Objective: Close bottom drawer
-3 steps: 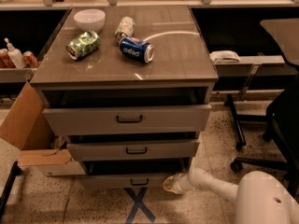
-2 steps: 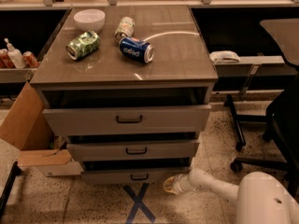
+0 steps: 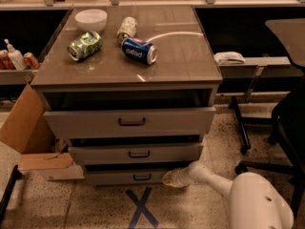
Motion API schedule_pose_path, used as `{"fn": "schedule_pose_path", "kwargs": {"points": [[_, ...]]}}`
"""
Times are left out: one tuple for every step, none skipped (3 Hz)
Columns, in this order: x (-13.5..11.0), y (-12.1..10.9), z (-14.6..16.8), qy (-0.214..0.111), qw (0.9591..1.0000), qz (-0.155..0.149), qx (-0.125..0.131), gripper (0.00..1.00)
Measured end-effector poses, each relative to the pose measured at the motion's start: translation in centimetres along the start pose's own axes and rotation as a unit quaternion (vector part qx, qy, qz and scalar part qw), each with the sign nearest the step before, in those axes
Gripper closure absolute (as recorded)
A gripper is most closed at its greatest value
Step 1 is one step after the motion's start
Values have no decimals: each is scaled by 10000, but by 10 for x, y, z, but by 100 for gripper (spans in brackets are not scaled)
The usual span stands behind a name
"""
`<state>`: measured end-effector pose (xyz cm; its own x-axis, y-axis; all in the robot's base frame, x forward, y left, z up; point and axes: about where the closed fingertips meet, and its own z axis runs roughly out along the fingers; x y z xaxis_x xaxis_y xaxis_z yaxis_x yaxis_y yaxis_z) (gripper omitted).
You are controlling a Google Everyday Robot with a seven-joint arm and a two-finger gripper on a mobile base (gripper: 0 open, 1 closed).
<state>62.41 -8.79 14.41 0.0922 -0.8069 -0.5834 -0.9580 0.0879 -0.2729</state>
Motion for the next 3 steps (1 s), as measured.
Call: {"fn": "schedule_pose_path", "kwargs": {"points": [[-6,-4,0,-40,10000,-56,41,100],[-7,-1,-1,-42,10000,-58,40,100],[-29,11,-32,-392,9987,-310,-22,100]]}}
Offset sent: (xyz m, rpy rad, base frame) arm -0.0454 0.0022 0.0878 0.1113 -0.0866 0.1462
